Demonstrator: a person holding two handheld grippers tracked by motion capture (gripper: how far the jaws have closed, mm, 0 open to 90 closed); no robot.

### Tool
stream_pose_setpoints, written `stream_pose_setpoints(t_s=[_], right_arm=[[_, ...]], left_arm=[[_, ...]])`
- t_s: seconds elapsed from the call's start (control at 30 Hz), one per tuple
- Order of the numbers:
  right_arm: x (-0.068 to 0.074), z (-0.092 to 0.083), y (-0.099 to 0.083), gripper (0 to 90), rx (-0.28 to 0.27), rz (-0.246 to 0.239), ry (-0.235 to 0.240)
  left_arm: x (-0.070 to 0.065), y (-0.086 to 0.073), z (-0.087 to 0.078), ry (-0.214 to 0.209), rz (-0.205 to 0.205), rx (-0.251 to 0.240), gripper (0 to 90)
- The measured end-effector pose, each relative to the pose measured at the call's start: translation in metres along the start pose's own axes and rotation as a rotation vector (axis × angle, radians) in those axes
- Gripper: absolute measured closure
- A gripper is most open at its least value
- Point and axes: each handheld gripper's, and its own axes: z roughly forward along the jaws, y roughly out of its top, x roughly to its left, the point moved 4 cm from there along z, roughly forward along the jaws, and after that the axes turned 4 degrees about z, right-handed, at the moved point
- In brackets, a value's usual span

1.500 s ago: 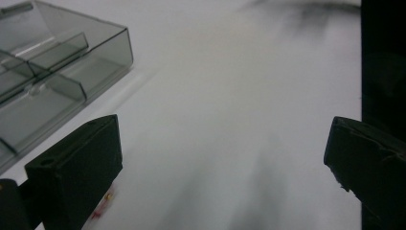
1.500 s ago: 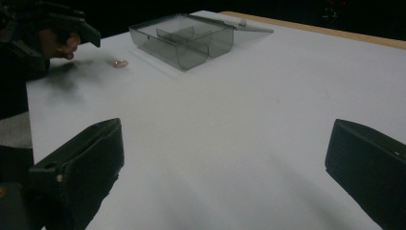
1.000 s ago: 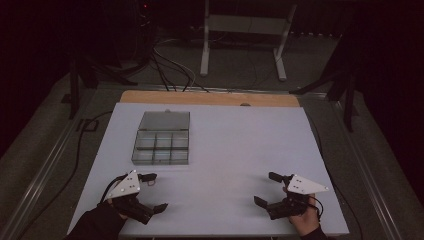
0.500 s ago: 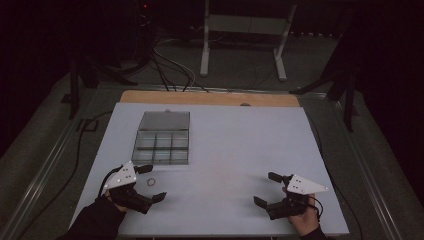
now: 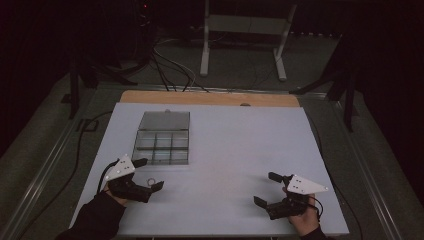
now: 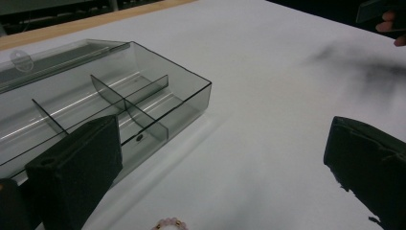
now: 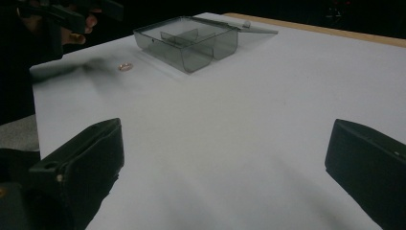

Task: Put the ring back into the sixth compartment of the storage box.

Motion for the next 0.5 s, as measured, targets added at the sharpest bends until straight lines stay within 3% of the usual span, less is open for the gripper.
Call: stream_pose_setpoints(t_s=[0.27,0.5], right_arm=[[-0.001,0.0,0.0,0.0,-0.002,0.005,-0.001],[-0.001,-0.001,0.0,0.0,-0.001,0.004,-0.003]], left_arm=[[0.004,-0.006,0.002,0.055,-0.019,0.011,0.6],[0.002,-0.012,0.005,0.065,-0.018,0.025,0.7]])
